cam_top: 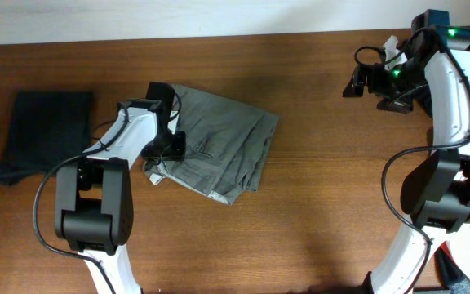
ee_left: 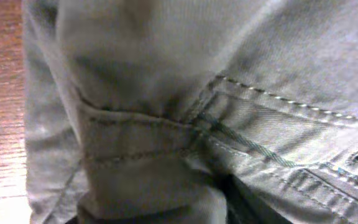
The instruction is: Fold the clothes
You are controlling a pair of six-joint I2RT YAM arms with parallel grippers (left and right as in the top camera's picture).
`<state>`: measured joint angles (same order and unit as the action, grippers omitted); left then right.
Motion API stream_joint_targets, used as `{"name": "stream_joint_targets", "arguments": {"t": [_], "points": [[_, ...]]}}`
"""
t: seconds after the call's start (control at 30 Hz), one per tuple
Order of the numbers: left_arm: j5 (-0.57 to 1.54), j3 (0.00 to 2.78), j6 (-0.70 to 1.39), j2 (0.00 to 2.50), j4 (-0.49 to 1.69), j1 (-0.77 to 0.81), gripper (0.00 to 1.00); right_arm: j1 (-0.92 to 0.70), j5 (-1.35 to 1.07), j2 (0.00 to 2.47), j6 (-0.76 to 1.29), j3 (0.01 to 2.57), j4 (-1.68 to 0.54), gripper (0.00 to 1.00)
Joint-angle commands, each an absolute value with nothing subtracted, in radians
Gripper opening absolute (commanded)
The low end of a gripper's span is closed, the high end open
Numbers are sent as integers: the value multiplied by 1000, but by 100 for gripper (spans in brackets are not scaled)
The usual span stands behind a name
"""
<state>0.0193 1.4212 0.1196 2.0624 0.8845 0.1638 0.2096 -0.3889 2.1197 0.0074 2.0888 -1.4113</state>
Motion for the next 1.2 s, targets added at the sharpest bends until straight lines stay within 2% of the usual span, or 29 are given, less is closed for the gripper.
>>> {"name": "stream_joint_targets", "arguments": {"t": [0.0, 0.33, 0.4, 0.43, 0.47, 0.83, 1.17], "points": [[-111, 1426, 118, 2113, 917, 152, 60, 207, -380, 2105, 8, 2095, -1414, 99], [-155, 1766, 52, 2112, 1185, 152, 77, 207, -380, 2105, 8, 2095, -1414, 99], [-154, 1784, 28, 2112, 1198, 152, 86, 207, -380, 2105, 8, 2095, -1414, 99], [-154, 1784, 24, 2112, 1199, 152, 96, 207, -380, 2105, 8, 2095, -1414, 99], [-154, 1784, 17, 2113, 1201, 152, 99, 207, -380, 2105, 8, 2095, -1414, 99], [-135, 1716, -20, 2115, 1185, 122, 99, 207, -380, 2105, 8, 2095, -1414, 99], [-55, 1571, -24, 2115, 1068, 91, 99, 207, -380, 2105, 8, 2095, -1414, 99]]}}
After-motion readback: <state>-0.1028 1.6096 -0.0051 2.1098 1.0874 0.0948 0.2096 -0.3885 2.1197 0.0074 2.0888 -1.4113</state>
